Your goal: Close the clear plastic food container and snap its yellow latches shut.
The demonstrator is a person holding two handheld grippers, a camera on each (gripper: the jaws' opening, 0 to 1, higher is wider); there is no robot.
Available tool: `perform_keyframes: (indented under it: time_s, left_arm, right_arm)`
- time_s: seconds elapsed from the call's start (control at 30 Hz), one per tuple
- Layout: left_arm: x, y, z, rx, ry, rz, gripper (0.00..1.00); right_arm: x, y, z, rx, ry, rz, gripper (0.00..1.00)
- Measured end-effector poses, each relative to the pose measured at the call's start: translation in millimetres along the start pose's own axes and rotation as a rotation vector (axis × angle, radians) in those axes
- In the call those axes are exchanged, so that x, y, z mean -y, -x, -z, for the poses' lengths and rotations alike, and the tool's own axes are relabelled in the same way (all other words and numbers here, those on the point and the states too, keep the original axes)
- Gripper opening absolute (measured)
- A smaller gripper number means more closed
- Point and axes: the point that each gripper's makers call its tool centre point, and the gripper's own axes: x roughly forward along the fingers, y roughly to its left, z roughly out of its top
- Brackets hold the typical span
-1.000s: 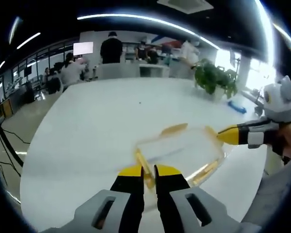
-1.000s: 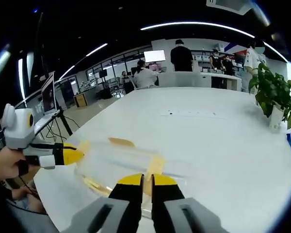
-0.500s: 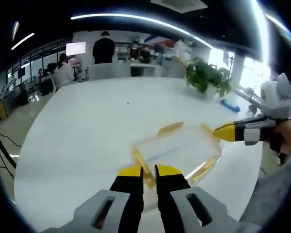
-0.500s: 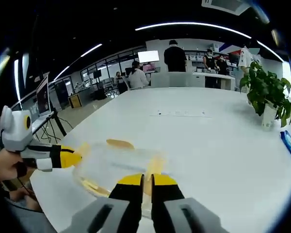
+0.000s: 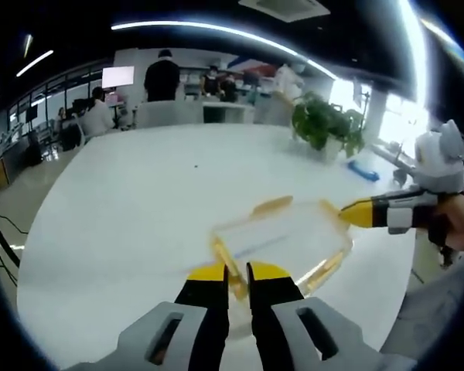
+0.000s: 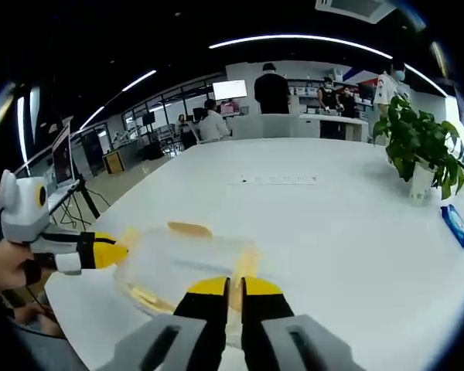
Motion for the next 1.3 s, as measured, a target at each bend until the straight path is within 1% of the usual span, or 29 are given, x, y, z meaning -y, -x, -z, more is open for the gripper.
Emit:
perform_keyframes:
  time_s: [0.37,0.47,0.53,0.83,0.9,0.97,1.13,1.2,1.3]
  left_arm:
    - [1.0,0.4,7.3,-0.021,0.012,0.004,0.06]
    - [0.6,-2.2,8.0,-0.02,0.03,0.006,0.05]
    - [0.8,-2.7,10.2,-0.028,0.026,0.005,0.05]
    - [0.6,-2.3,9.9,-0.008,0.047,0.001,0.05]
    - [0.3,-1.8,9.8,-0.004,0.063,0.001,0.05]
    - [0.0,-1.2,9.6,-0.002,0.072,0.005,0.05]
    - [-2.9,-0.9,9.6,0.001,0.096,0.021,0.05]
    - [-6.0,0.0,9.8,0.001,0.108,0.006,0.06]
    - [-16.0,3.2,9.9,0.009,0.095,-0.04,0.1]
  right_arm:
    - [0.4,-2.1,6.7,-0.014,-0.001,-0.004,0.01]
    - [2.4,-2.1,6.0,0.004,-0.035,-0.002,0.01]
    - [2.1,-2.2,6.0,0.006,-0.039,-0.004,0.01]
    - [1.8,-2.8,6.1,0.017,-0.04,0.0,0.01]
    - [1.8,-2.7,6.1,0.019,-0.046,0.0,0.01]
    - [2.2,-2.2,6.0,0.029,-0.069,0.0,0.01]
    - [3.6,-1.7,5.9,0.035,-0.077,0.009,0.01]
    - [6.5,-0.1,4.7,0.038,-0.104,0.012,0.01]
    - [12.5,2.4,3.9,0.047,-0.106,0.026,0.01]
